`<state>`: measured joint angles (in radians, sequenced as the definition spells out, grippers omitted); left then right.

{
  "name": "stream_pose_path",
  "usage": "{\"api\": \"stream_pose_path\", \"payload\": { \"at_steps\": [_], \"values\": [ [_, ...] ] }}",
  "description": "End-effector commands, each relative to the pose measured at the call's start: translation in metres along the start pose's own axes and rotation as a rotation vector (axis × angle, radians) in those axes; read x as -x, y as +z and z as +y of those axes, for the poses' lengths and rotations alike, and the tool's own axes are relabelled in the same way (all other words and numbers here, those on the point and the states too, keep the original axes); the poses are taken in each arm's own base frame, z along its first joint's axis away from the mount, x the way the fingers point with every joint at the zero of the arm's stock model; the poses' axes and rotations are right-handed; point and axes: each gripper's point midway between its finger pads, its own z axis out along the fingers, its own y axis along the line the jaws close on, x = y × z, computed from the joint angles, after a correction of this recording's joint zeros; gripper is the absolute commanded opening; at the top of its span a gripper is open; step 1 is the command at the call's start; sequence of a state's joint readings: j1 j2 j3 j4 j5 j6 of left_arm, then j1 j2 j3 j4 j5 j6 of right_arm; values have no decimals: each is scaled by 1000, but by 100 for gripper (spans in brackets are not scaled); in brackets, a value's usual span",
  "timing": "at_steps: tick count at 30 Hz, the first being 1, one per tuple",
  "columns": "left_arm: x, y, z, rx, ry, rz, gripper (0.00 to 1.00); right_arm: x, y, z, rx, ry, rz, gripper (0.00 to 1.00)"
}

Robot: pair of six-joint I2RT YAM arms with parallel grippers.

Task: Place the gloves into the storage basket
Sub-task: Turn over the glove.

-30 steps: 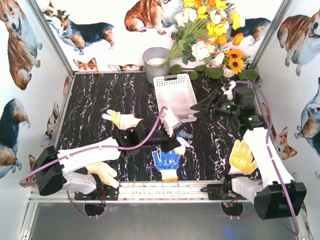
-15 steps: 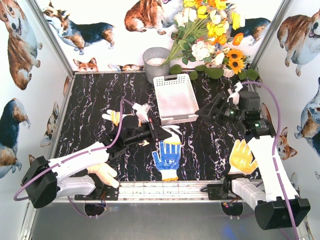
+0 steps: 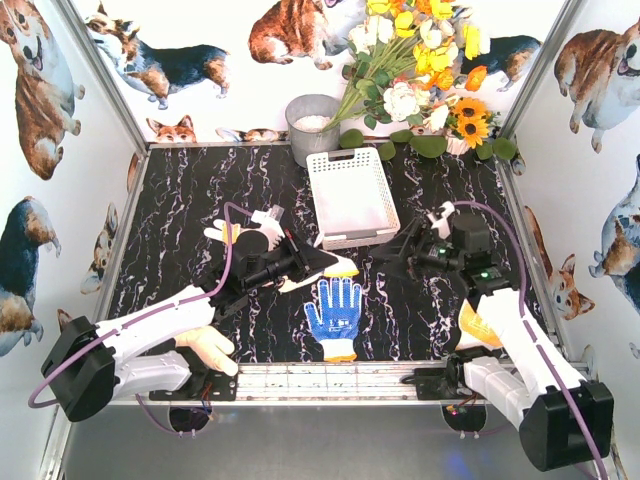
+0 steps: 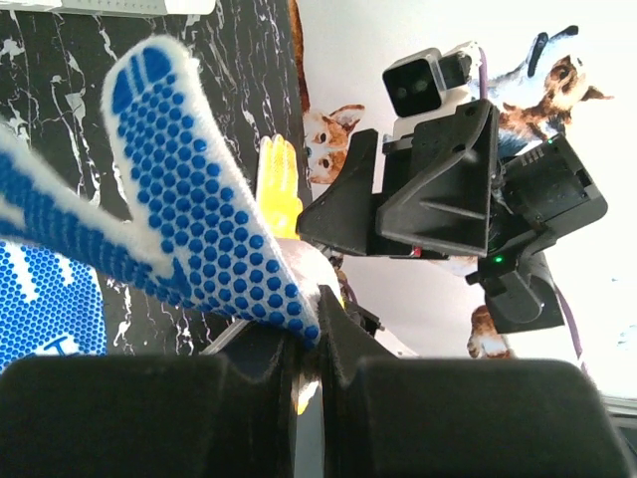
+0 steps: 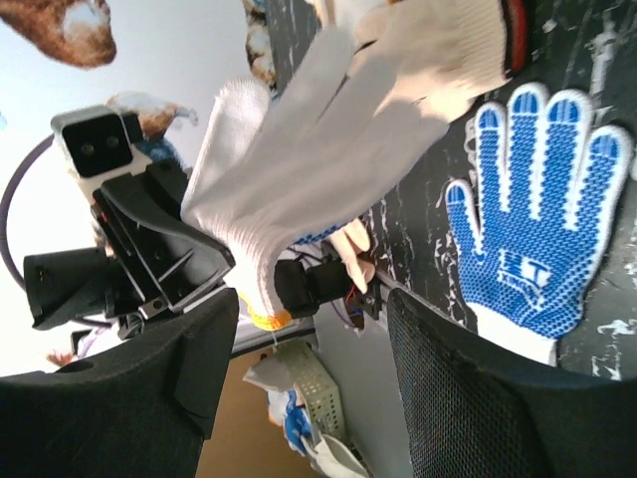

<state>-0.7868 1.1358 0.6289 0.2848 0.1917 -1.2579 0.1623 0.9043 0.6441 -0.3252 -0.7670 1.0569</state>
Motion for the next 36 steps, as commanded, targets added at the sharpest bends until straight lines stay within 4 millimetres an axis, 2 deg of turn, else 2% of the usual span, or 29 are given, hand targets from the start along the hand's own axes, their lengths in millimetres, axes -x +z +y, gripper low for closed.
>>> {"api": "stream_pose_path", "payload": {
  "at_steps": [1, 7, 15, 19, 24, 26, 27, 29, 31, 32, 34, 36],
  "values": [
    [9, -2, -13, -57, -23, -37, 0, -6, 4, 41, 172, -53, 30, 63],
    [11, 0, -9, -53, -24, -41, 0, -13, 16, 37, 168, -32, 69, 62],
    [12, 2, -13, -69, -19, -40, 0, -31, 30, 42, 204, -13, 141, 56],
    [12, 2, -13, -73, -21, -45, 0, -40, 34, 44, 218, -14, 171, 49],
    [11, 2, -13, -75, -15, -36, 0, -41, 36, 54, 254, -26, 171, 35],
    [9, 2, -10, -65, -9, -30, 0, -39, 38, 54, 250, -40, 161, 25],
    [9, 2, -8, -59, -8, -27, 0, -38, 39, 55, 248, -45, 154, 17],
    [7, 2, -4, -47, -11, -26, 18, -36, 39, 56, 244, -51, 144, 2],
    [7, 0, -2, -45, -12, -28, 36, -35, 39, 58, 244, -55, 139, 0],
    [7, 0, -1, -42, -12, -27, 41, -34, 39, 60, 246, -58, 135, 0],
    [5, -1, 1, -35, -11, -23, 44, -33, 37, 61, 239, -64, 128, 0],
    [4, -2, 3, -29, -11, -21, 41, -33, 35, 61, 218, -80, 122, 0]
  ]
}}
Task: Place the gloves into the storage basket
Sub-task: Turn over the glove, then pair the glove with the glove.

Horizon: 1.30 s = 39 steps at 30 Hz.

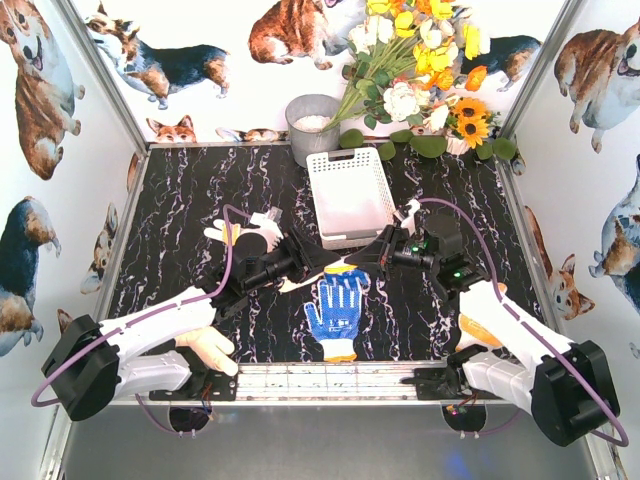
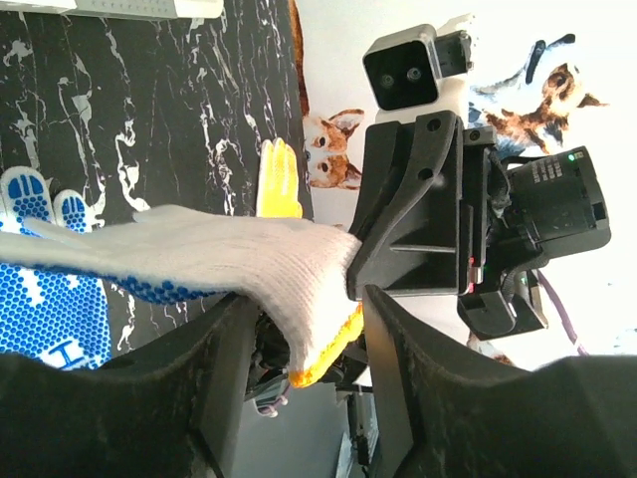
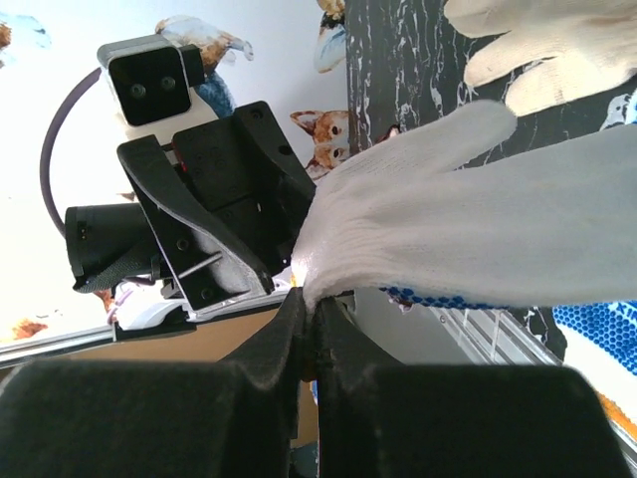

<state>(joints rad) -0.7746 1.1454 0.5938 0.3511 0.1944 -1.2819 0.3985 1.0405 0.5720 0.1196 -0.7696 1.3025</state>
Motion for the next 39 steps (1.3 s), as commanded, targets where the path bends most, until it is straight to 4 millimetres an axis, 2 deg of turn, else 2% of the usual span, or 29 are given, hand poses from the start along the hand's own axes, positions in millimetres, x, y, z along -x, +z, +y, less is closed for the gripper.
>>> {"api": "stream_pose_path", "payload": {
  "at_steps": [1, 3, 10, 13, 19, 23, 27, 32, 39],
  "values": [
    [2, -3, -1, -8, 8, -6, 38, 6, -5, 25, 14, -107, -33, 0],
    [2, -3, 0, -7, 6, -10, 34, 6, -8, 27, -24, -133, -35, 0],
    [0, 5, -15, -61, 6, 18, 34, 2, -13, 25, -85, -167, -23, 0],
    [1, 6, -15, -63, 5, 14, 33, 5, -12, 26, -95, -182, -30, 0],
    [12, 8, -19, -56, 32, -38, 15, 18, -2, 29, -105, -215, -39, 0],
    [22, 8, -9, -6, 53, -90, 5, 31, 4, 33, -116, -250, -67, 0],
    [33, 9, 1, 44, 90, -123, 0, 44, 18, 27, -133, -262, -63, 0],
    [37, 15, 7, 98, 146, -108, 0, 57, 30, 24, -130, -310, -83, 0],
    [29, 16, 25, 138, 152, -74, 0, 46, 29, 5, -153, -321, -74, 0]
  ]
}}
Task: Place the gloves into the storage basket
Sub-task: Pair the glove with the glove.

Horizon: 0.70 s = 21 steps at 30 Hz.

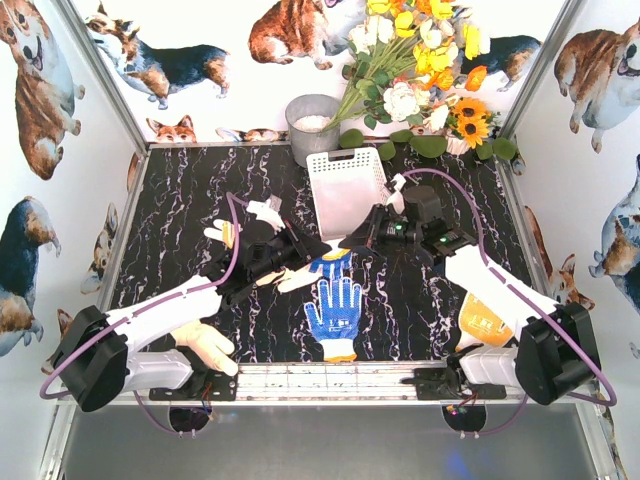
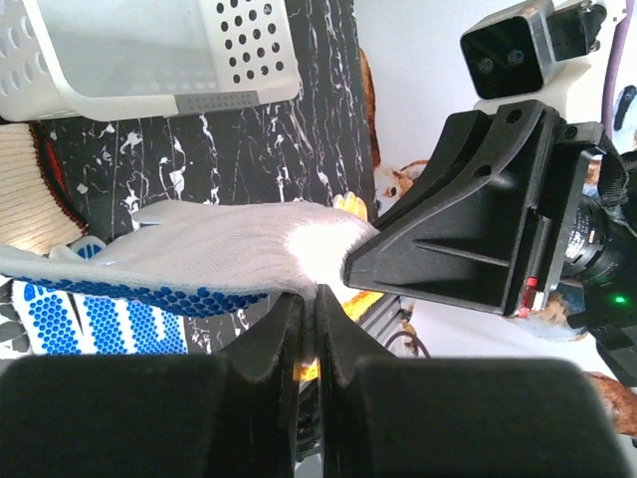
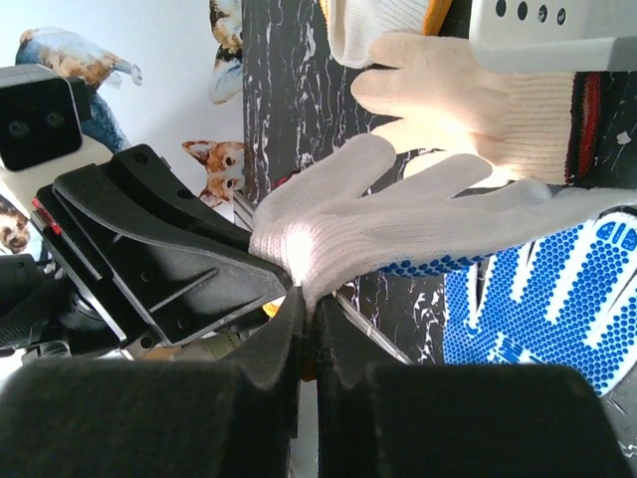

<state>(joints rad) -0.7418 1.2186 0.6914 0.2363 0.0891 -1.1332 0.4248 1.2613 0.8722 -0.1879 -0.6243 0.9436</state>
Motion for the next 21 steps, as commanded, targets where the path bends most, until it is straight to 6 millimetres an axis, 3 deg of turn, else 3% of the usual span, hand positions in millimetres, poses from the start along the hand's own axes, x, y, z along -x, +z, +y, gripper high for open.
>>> {"api": "stream_pose_path", "payload": {
  "at_steps": [1, 9, 10, 12, 15, 19, 21],
  "values": [
    [-5, -1, 4, -1, 24, 29, 0, 5, -5, 15, 60, -98, -61, 0],
    [1, 3, -16, -41, 71, 30, 0, 11, -21, 38, 89, -171, -97, 0],
    [8, 3, -27, -63, 85, 15, 0, 13, -23, 42, 96, -187, -107, 0],
    [13, 3, -32, -61, 104, 1, 0, 16, -26, 48, 103, -215, -125, 0],
    [16, 2, -28, -40, 123, -13, 0, 15, -27, 44, 96, -236, -132, 0],
    [8, -1, -18, -25, 114, 5, 0, 2, -22, 21, 63, -213, -99, 0],
    [-6, -3, 3, 7, 97, 42, 0, -6, -26, 16, 66, -220, -95, 0]
  ]
}}
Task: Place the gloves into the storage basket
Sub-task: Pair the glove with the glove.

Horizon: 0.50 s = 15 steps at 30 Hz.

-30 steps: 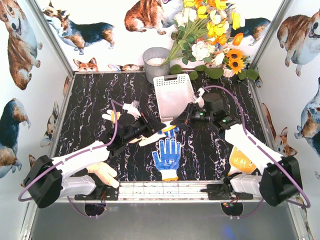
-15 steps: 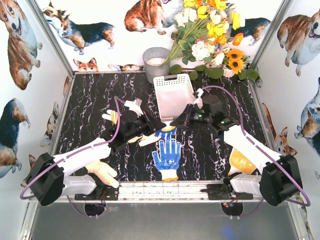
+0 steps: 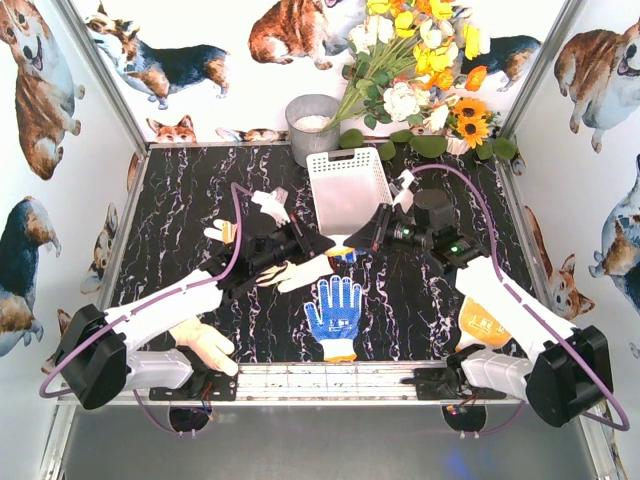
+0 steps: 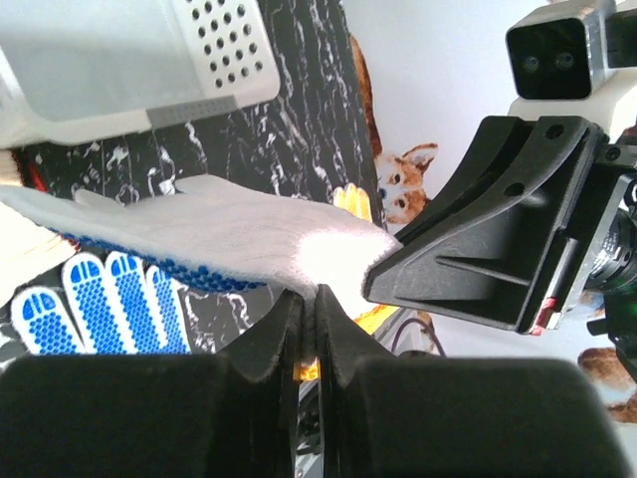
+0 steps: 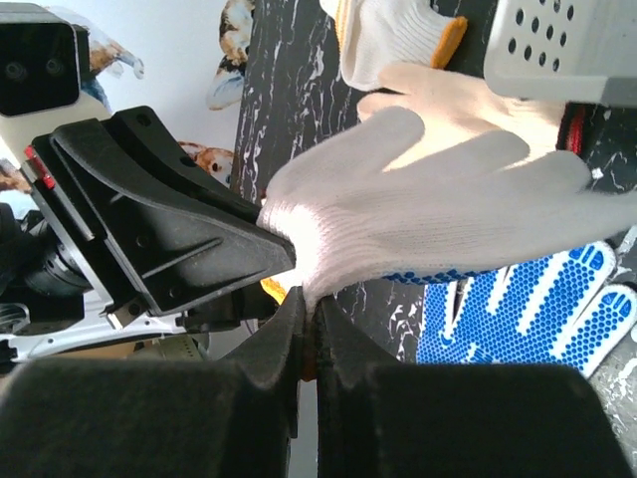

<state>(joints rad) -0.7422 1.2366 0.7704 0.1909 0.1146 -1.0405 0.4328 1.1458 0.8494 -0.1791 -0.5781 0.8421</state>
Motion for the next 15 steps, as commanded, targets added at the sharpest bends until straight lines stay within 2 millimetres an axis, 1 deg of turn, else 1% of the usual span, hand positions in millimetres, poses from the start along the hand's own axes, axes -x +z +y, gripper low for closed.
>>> {"api": "stream_pose_path", "payload": {
  "at_steps": [1, 4, 7, 10, 15],
  "values": [
    [-21, -7, 23, 33, -5, 42, 0, -11, -8, -1, 24, -59, -11, 0],
    [-40, -7, 31, 39, -3, 89, 0, -21, -13, -11, 1, -71, -1, 0],
    [-53, -8, 38, 63, -8, 123, 0, -29, -17, -15, -11, -71, 18, 0],
    [-64, -10, 44, 75, -18, 149, 0, -39, -20, -17, -13, -61, 38, 0],
    [-75, -15, 51, 103, -18, 181, 0, -57, -22, -23, -24, -31, 82, 0]
  ]
}}
